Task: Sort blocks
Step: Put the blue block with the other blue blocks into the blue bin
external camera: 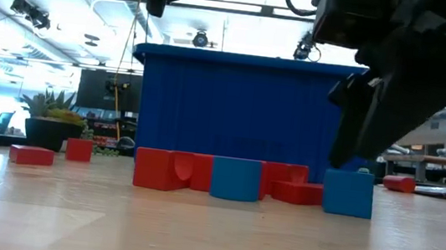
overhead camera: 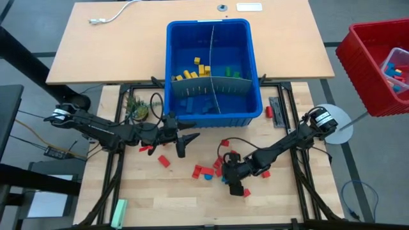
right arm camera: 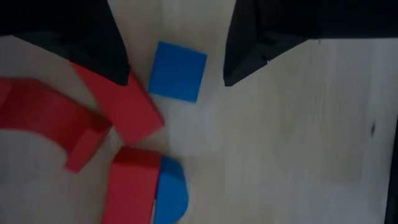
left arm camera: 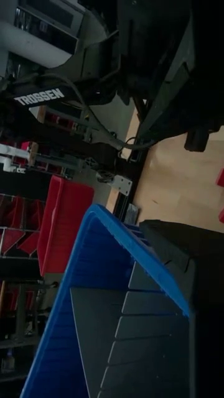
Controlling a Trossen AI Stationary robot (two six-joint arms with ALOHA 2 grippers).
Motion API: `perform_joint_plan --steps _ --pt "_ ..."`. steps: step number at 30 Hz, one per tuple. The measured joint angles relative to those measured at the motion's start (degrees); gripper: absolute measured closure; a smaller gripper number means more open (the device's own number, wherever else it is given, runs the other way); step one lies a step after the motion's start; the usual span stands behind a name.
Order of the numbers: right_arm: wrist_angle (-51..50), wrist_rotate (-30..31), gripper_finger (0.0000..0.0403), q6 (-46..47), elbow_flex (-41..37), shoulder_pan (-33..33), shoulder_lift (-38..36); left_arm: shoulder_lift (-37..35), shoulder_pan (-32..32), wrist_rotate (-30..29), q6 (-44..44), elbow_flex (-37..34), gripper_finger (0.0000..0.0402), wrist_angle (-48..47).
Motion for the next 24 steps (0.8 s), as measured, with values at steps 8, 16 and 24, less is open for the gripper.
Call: perform_joint_plan --steps 8,16,24 --pt "1.6 0.4 0.0136 1.3 -0.1 0.7 1.8 0.0 0.0 0.0 0.0 0.0 0.0169 0.0" --pt "2.9 2.4 0.0170 1.2 0.0 1.6 3.6 0.0 0.0 0.1 0.0 0.0 0.0169 0.1" --pt "3.2 3.1 0.0234 1.4 0.0 1.6 6.4 0.0 0.0 0.1 0.0 0.0 0.0169 0.1"
